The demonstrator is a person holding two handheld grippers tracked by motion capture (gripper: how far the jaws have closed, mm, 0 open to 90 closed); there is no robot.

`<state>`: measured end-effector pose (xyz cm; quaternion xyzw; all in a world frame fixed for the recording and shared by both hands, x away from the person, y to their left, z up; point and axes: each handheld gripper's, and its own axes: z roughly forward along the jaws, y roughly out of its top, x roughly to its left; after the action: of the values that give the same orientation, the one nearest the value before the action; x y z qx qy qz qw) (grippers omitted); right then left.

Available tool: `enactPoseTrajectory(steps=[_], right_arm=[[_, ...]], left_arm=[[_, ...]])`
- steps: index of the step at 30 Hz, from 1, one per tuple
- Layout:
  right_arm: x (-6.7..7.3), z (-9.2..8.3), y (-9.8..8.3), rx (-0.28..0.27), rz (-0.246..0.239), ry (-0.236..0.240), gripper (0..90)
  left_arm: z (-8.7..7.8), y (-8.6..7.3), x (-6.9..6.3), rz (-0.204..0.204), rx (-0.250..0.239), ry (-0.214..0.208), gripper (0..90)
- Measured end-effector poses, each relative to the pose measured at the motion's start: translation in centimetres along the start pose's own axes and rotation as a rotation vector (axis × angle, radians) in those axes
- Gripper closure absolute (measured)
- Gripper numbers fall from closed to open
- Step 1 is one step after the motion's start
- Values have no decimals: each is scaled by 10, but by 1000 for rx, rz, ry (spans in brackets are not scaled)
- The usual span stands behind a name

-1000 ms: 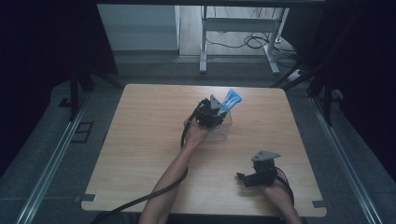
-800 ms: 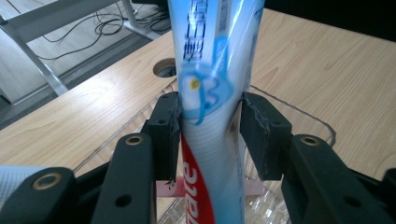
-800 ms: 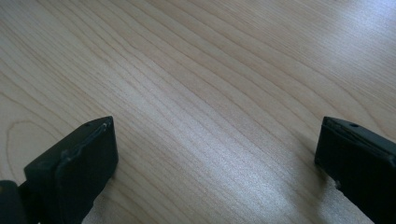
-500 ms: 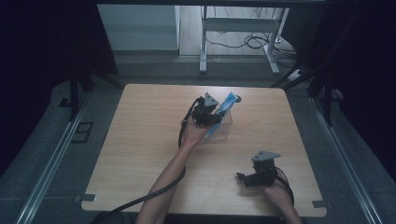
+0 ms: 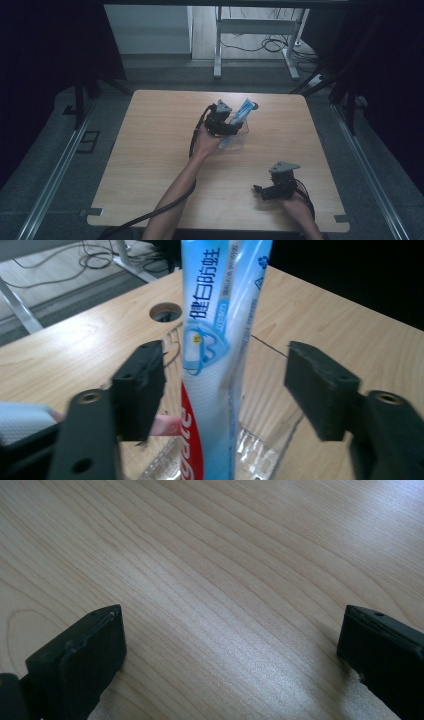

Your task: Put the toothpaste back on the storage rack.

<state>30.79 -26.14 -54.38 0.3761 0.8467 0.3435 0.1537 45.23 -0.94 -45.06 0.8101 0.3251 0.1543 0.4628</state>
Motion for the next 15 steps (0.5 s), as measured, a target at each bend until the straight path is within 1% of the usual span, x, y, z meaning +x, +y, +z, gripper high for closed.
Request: enactPoseTrajectory(steps=[2,5,10,13,15], right_arm=[[0,0,0,0,0,0,0],[0,0,0,0,0,0,0],[0,0,0,-1,-1,0,0],[0,0,0,-1,-1,0,0],[0,0,0,-1,-2,-1,0]], left_arm=[[-1,0,-1,6,9,-3,268],[-2,1,-3,-2,15,-14,242],[-6,2,-4,-20,20,-51,216],[-9,2,-5,-12,31,-61,193],[-11,1,-6,-18,28,-66,186]])
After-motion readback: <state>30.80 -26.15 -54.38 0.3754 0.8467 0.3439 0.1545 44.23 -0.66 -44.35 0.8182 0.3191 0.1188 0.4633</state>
